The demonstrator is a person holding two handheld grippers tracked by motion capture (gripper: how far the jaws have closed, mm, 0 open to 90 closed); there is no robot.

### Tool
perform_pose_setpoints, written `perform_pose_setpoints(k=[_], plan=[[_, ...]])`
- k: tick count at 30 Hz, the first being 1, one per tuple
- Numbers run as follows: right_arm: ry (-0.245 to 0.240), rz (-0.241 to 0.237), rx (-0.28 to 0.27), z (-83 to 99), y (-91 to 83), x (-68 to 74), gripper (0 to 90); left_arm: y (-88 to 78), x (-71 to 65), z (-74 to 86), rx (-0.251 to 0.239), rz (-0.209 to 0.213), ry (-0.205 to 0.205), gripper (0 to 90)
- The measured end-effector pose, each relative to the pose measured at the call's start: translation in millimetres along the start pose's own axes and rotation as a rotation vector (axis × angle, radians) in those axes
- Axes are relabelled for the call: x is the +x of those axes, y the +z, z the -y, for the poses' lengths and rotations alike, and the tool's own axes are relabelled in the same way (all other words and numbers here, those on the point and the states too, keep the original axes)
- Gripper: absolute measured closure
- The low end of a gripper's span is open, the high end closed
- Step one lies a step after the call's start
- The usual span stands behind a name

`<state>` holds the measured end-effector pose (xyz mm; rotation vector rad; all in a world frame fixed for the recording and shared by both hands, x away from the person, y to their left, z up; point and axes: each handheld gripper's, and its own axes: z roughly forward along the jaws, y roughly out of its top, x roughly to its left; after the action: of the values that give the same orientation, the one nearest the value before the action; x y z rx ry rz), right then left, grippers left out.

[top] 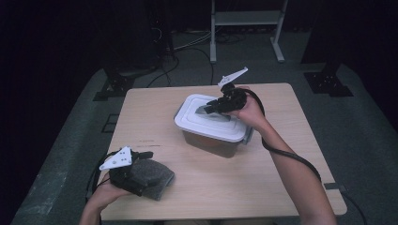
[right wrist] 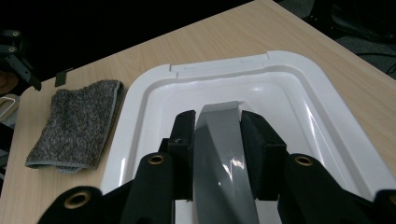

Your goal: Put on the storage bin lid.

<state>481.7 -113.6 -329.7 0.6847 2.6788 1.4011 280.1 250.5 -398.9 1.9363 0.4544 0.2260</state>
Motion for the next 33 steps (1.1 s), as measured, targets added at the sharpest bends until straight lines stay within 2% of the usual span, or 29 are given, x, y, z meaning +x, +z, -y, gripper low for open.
perform_pose_setpoints(k=[24, 31, 33], plan=[[0.013, 0.029, -0.018, 10.5, -2.4, 7.1, 65.0, -0.2, -0.6, -1.1, -0.006, 0.002, -0.002, 2.5], [0.017, 0.025, -0.019, 9.6, -0.5, 5.9, 64.3, -1.0, -0.3, -1.1, -0.006, 0.001, -0.001, 2.5], [0.026, 0.01, -0.037, 10.6, -1.5, 4.6, 61.9, -1.0, -0.2, -1.0, -0.005, 0.001, 0.0, 2.6]])
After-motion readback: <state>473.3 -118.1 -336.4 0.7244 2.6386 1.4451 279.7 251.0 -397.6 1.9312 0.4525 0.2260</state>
